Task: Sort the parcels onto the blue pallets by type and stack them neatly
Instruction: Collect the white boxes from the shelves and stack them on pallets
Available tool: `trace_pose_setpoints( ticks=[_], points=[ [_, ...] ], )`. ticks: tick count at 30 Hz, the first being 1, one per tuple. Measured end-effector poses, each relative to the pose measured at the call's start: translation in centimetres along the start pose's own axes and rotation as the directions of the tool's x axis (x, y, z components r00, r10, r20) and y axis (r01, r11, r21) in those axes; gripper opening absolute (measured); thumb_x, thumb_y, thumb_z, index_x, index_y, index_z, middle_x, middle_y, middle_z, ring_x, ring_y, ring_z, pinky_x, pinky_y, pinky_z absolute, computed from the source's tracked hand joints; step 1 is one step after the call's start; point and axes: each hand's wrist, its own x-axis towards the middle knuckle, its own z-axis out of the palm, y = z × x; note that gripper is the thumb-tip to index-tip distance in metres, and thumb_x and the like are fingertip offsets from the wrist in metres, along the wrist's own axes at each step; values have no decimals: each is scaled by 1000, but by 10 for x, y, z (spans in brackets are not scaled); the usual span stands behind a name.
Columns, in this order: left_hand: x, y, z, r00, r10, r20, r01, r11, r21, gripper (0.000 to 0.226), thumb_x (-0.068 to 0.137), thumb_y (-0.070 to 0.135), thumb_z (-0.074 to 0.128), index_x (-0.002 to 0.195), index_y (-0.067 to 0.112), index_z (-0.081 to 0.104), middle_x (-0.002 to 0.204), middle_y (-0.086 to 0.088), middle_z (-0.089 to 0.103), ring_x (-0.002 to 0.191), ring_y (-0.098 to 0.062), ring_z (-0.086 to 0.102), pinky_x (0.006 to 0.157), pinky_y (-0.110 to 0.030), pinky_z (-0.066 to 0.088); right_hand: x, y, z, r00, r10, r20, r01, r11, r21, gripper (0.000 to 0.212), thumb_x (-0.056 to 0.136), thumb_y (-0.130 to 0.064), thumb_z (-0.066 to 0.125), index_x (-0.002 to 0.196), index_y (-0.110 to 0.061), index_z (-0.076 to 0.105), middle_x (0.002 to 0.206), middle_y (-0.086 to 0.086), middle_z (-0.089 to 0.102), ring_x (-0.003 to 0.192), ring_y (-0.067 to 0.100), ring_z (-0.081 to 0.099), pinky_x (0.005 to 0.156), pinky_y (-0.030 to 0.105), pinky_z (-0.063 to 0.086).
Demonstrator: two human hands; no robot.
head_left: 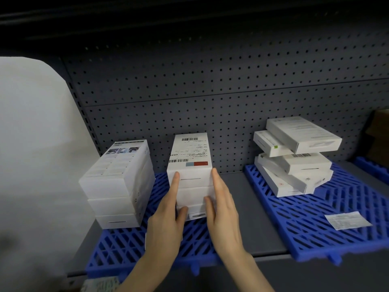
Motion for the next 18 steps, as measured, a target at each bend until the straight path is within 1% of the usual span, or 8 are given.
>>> trace_pose_setpoints(
  ticks=[2,5,7,9,10,12,14,18],
  points=[
    [1,-2,0,1000,1,-19,-1,1000,-27,111,83,14,71,135,66,-13,129,4,60,93,2,53,79,-18,45,1,1,0,1000,26,-6,-25,999,36,70,100,-20,45,143,-57,4,152,-28,18,139,-4,24,112,35,36],
    [8,-6,-1,999,-1,-32,0,999,-54,113,83,11,70,136,64,-14,146,1,45,109,-2,54,85,-18,46,1,2,0,997,76,3,-76,990,122,67,99,-25,45,144,-55,7,153,-21,25,138,0,31,109,37,40],
    [12,-8,-1,1000,6,-17,-8,997,-78,112,85,7,68,137,64,-13,148,-1,42,119,-9,54,91,-24,50,2,3,2,994,103,24,-105,982,154,66,98,-27,46,144,-55,8,147,-23,34,132,0,39,105,36,43],
    [13,-9,-1,1000,5,-19,-7,995,-95,111,85,5,67,137,65,-10,145,0,46,119,-10,55,93,-31,52,1,3,4,993,108,41,-112,985,132,65,98,-30,47,144,-56,9,136,-28,41,121,0,46,99,34,46],
    [13,-10,-2,1000,0,-23,-2,995,-99,110,84,5,67,137,65,-9,142,2,48,115,-8,56,92,-31,52,0,3,5,994,103,41,-107,987,121,64,97,-31,47,144,-56,10,133,-30,41,119,0,47,98,33,47],
    [11,-12,-2,1000,-11,-22,8,994,-113,109,85,5,67,136,67,-6,139,5,49,108,-5,56,91,-29,52,-4,2,6,995,90,34,-94,988,123,62,97,-34,47,144,-54,12,134,-35,38,123,0,44,99,31,46],
    [10,-14,-3,999,-17,-27,13,992,-126,108,84,4,67,136,68,-4,139,7,49,110,-6,56,90,-30,53,-7,0,7,997,79,23,-81,989,125,61,96,-36,47,144,-53,13,136,-39,33,127,-3,38,101,29,44],
    [16,-15,-3,1000,-21,-16,19,990,-143,107,83,3,68,137,66,0,142,7,46,117,-8,55,91,-32,54,-5,-2,10,997,75,0,-75,992,99,64,95,-38,46,144,-55,8,137,-29,36,125,0,38,99,28,45]
  ],
)
